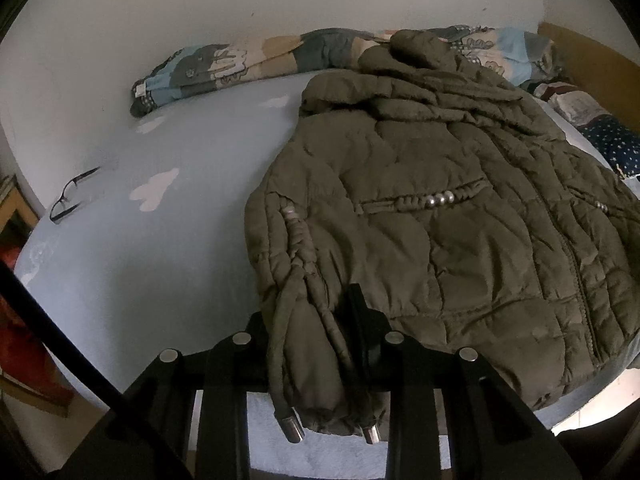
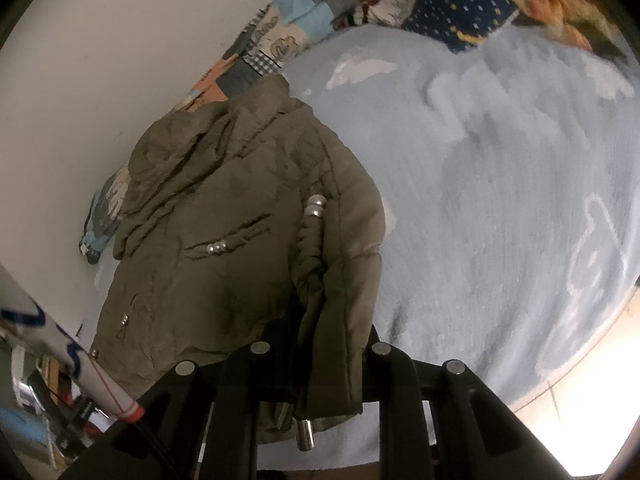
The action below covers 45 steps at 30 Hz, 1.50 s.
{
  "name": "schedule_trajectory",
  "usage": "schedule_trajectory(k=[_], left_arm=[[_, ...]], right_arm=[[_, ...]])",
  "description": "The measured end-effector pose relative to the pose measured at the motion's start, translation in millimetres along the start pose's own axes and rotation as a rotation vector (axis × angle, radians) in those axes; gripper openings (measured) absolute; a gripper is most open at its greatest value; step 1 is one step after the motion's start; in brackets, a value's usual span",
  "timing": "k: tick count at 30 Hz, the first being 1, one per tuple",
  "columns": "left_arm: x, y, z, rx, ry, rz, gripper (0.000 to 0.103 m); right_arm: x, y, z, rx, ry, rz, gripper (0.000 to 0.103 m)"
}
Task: Fold large clothes
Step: 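Lift the olive jacket hem with both grippers and pull it upward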
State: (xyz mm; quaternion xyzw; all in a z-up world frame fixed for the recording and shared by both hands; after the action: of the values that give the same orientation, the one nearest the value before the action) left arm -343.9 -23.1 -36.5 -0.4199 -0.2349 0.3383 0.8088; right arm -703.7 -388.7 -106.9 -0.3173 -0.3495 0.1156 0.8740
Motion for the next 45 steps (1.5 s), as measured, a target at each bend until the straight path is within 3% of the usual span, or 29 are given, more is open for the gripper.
schedule_trajectory(k=[7,18,45], left_arm=[[-0.2,-6.7,5.3,-0.032,0.006,-0.002,0.023],[-2.5,-6.1,5.2,-0.025,0.0,-0.024,0.021],[7.6,-18.6,29.2,-0.081,0.033,0.041,0.021]], right_arm=[[5.1,-8.3,9.2,-0.045,-0.009,0.033,0.017],[8.7,-7.2,7.3,-0.046,0.05,0.125,0.015],[25.6,-15.8,36.9,-0.121,-0.007,0.108,0.014]])
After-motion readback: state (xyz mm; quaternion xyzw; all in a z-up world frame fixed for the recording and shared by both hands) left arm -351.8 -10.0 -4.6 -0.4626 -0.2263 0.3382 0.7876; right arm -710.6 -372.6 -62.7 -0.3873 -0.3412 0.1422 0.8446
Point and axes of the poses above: each gripper's, at about its wrist camera, not at the fingertips, and z roughly against the way its jaws point, x to its left, y to its underside, the point moved 10 cm from there along -z, roughly the way its jaws point, and after that the axes turned 15 degrees about -x, right-handed, at the moved point
